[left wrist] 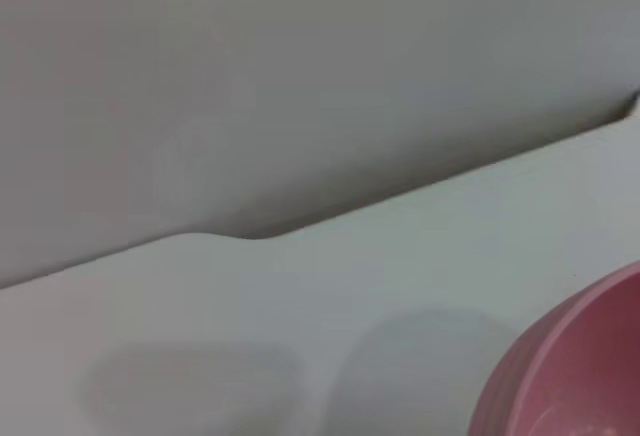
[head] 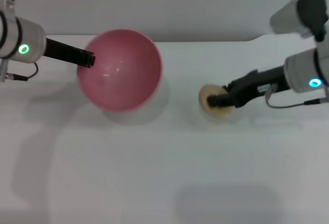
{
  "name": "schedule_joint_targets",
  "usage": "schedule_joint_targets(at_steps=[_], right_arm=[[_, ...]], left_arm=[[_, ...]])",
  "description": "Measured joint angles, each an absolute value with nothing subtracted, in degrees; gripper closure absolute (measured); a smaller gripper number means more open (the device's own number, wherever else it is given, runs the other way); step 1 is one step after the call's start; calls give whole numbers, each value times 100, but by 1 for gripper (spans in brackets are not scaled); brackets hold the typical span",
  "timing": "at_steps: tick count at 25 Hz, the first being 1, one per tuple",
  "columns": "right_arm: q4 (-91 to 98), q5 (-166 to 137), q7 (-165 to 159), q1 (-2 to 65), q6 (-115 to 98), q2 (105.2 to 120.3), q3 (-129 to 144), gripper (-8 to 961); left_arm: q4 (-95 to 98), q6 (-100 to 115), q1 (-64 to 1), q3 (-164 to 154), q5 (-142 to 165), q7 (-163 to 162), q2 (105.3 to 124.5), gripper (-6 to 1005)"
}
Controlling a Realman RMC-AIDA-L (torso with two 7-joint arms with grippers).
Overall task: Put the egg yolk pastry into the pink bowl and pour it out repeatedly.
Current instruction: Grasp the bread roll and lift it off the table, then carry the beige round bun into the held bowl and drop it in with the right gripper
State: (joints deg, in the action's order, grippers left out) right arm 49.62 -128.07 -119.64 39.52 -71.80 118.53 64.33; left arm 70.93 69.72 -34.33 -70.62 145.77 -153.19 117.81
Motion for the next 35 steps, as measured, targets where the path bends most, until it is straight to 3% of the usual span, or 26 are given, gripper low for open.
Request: schedule_joint_targets(at_steps=[6, 13, 24, 30, 35], right_arm=[[5891, -12199, -11464, 3888, -8012, 11853, 5648, 617], [6360, -11852, -10999, 4256, -8590, 11848, 6010, 668], [6203, -12759, -11644, 4371, -8094, 11900, 7161, 691], [6344, -12736, -11752, 4266, -8144, 11900, 6735, 455], [6448, -12689, -11788, 4157, -8291, 11895, 6310, 453]], left_arm=[[6763, 7022, -3711, -7430, 14571, -15370, 11788, 1001], [5974, 7014, -4628, -8268, 14343, -15434, 11876, 1000], [5985, 6804, -4848, -8600, 14089, -15461, 11888, 1000], [5942, 6581, -4773, -8584, 14122, -15463, 11861, 1000], [5900, 6418, -4694, -8573, 14178, -15438, 11834, 1001]])
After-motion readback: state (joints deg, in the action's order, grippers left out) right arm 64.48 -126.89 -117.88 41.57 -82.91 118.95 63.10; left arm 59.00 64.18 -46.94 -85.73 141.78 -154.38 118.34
